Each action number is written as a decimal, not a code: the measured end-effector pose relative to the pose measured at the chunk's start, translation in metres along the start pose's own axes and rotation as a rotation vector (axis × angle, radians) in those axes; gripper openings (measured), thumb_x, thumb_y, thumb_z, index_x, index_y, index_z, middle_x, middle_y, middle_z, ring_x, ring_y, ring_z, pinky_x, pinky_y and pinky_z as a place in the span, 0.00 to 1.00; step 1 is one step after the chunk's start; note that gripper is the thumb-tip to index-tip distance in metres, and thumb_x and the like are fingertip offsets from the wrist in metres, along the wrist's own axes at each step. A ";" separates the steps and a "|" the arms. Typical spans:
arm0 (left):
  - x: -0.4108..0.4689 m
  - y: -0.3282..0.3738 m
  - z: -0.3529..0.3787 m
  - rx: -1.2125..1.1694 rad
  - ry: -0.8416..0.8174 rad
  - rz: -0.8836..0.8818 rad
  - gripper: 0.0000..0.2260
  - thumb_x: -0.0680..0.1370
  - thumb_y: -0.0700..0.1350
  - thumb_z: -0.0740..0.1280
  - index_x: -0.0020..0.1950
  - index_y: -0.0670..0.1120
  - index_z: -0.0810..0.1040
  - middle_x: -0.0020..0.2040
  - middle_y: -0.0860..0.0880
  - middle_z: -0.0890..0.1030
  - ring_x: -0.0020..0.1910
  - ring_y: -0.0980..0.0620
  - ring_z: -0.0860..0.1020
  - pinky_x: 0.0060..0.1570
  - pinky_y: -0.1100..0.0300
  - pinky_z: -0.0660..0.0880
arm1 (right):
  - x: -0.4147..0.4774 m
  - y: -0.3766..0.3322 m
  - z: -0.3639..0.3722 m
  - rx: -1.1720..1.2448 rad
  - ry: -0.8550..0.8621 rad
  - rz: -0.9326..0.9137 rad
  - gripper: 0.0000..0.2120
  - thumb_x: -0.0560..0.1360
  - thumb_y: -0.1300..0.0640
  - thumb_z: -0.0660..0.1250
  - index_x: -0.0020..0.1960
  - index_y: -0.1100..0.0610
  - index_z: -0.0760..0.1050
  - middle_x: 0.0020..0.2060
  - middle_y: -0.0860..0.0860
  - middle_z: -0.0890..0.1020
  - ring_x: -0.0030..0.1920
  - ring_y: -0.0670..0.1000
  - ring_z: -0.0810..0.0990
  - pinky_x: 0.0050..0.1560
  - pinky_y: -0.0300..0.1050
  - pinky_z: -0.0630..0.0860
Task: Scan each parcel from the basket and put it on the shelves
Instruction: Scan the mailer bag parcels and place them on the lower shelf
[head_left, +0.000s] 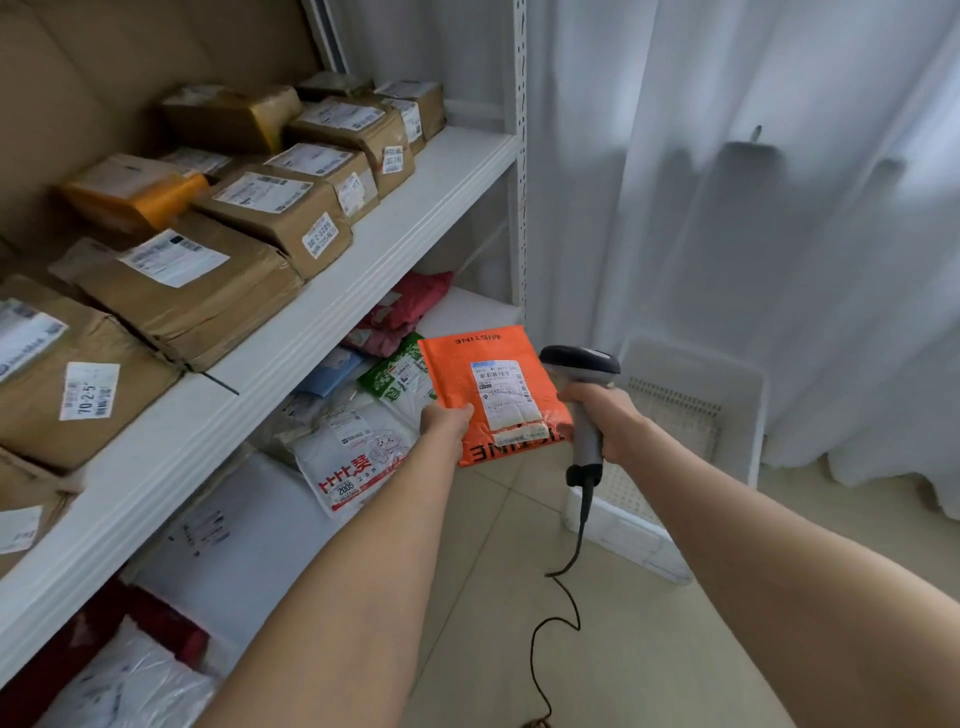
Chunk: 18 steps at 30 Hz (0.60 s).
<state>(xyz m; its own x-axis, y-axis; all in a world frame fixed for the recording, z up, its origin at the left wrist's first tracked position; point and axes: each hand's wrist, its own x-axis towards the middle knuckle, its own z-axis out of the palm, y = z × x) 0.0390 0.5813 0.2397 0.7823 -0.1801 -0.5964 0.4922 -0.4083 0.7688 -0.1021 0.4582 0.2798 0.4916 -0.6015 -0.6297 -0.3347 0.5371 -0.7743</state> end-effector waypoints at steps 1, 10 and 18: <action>0.008 -0.003 -0.010 -0.012 0.015 -0.024 0.11 0.78 0.36 0.67 0.60 0.38 0.76 0.57 0.39 0.80 0.54 0.41 0.80 0.56 0.46 0.77 | 0.004 0.004 0.013 -0.022 -0.023 0.018 0.07 0.71 0.66 0.69 0.48 0.63 0.74 0.44 0.60 0.76 0.40 0.57 0.77 0.34 0.47 0.77; 0.069 -0.026 -0.072 -0.084 0.093 -0.117 0.13 0.79 0.37 0.64 0.65 0.39 0.73 0.61 0.39 0.79 0.57 0.40 0.78 0.58 0.45 0.76 | 0.054 0.032 0.117 -0.135 -0.157 0.087 0.07 0.71 0.65 0.70 0.45 0.60 0.72 0.44 0.60 0.75 0.41 0.58 0.77 0.41 0.51 0.77; 0.134 -0.030 -0.086 -0.119 0.349 -0.101 0.13 0.79 0.38 0.63 0.64 0.41 0.73 0.61 0.41 0.78 0.57 0.40 0.78 0.53 0.51 0.74 | 0.124 0.042 0.164 -0.057 -0.135 0.172 0.05 0.70 0.66 0.69 0.44 0.62 0.74 0.34 0.56 0.76 0.31 0.53 0.76 0.30 0.43 0.75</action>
<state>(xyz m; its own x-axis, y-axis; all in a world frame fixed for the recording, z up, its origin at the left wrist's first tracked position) 0.1622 0.6467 0.1565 0.8004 0.1800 -0.5718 0.5983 -0.2978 0.7438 0.0766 0.5032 0.1800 0.5253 -0.4169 -0.7418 -0.4657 0.5887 -0.6607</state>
